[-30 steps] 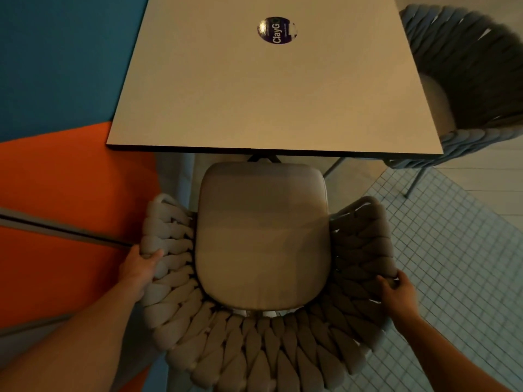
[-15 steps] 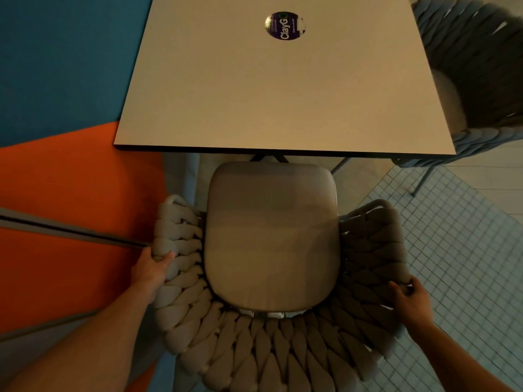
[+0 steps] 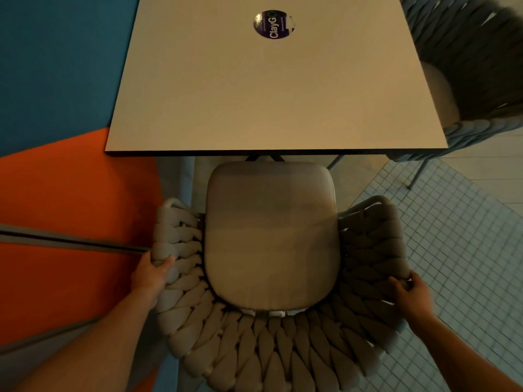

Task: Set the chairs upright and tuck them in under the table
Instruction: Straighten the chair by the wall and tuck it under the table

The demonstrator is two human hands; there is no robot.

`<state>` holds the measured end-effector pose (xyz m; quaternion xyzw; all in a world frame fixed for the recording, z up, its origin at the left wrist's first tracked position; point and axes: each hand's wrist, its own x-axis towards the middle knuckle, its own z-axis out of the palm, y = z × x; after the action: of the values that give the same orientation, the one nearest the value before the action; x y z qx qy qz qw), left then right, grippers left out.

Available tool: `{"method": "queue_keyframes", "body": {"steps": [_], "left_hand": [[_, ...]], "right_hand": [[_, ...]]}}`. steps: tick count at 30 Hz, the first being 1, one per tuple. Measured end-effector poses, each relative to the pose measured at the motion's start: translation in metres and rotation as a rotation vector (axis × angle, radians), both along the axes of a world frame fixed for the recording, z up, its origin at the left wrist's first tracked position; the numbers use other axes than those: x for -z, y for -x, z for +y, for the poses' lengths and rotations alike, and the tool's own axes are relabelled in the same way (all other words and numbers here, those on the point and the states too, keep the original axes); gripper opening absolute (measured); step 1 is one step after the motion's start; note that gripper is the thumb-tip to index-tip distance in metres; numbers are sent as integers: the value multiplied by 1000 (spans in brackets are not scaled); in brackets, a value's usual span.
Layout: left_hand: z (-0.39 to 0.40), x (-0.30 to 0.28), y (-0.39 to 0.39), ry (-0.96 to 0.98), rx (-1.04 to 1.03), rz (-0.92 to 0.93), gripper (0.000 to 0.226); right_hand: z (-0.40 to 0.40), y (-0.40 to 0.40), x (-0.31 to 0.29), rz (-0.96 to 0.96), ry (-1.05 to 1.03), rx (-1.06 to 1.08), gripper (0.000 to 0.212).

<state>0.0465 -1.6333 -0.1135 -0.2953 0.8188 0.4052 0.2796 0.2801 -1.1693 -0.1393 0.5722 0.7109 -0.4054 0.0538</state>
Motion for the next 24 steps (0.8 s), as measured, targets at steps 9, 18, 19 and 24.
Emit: {"method": "queue_keyframes", "body": {"steps": [9, 18, 19, 24], "left_hand": [[-4, 3, 2, 3, -2, -23, 60], [-2, 5, 0, 28, 19, -17, 63], [-2, 5, -1, 28, 20, -13, 62], [-1, 4, 1, 11, 20, -12, 58]], "right_hand": [[0, 10, 0, -19, -1, -27, 46], [1, 6, -3, -23, 13, -21, 43], [1, 6, -3, -22, 12, -23, 42], [-1, 6, -4, -29, 5, -3, 43]]}}
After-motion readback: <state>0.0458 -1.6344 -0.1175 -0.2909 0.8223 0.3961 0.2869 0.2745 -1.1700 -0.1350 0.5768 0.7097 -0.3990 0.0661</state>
